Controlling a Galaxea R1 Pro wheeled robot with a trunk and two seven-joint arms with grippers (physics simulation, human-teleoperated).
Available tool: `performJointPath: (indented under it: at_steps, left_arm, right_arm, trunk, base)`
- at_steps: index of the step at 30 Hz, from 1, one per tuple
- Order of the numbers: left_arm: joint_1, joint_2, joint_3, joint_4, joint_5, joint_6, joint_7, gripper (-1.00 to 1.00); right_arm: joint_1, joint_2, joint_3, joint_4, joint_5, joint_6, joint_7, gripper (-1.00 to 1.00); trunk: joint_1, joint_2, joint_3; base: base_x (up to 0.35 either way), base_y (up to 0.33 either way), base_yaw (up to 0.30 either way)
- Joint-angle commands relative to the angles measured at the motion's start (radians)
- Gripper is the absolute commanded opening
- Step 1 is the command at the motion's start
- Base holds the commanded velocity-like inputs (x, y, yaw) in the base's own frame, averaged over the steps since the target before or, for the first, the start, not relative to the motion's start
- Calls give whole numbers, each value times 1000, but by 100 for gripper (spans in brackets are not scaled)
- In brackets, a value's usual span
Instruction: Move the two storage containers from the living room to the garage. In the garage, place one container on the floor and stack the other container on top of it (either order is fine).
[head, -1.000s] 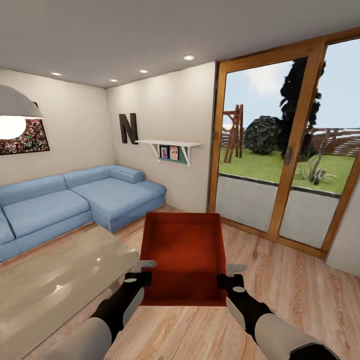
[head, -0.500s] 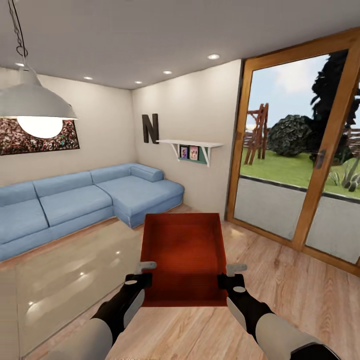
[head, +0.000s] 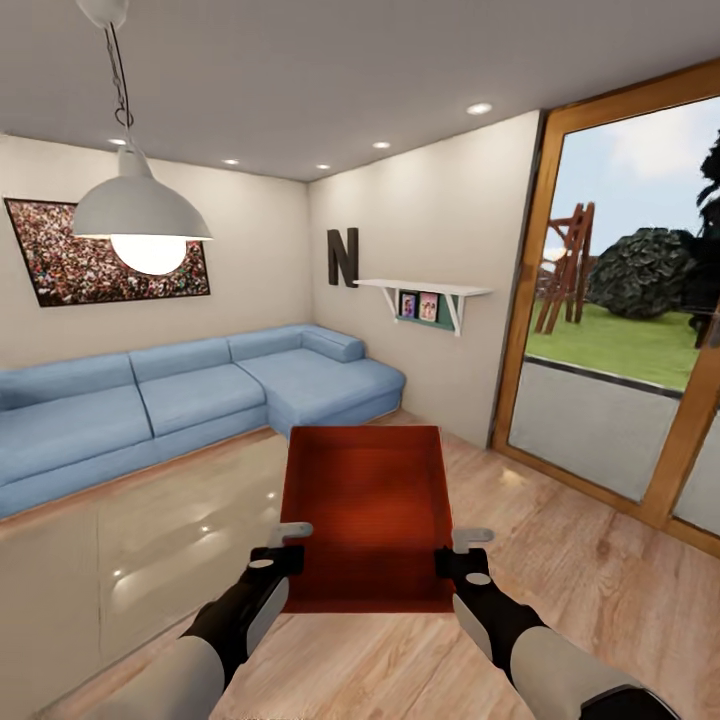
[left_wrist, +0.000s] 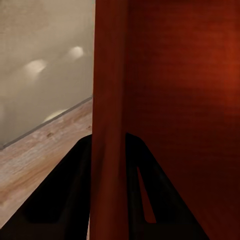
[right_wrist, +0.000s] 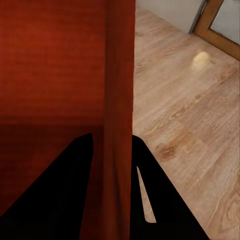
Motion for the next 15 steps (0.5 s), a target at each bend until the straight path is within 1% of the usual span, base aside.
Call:
performJointPath:
  at_steps: [1,15]
  left_arm:
    - [-1,-1,13,-35,38,-37,22,-100]
    - [-1,-1,13,-34,37,-37,23,-100]
  right_arm:
    - [0,11,-24,3,-14,-7,-2,-100]
    - [0,13,-24,3,-14,-7,-2,-100]
  trunk:
    - [0,-1,-2]
    - [0,-1,-2]
  base:
    - [0,0,269]
    - [0,0,269]
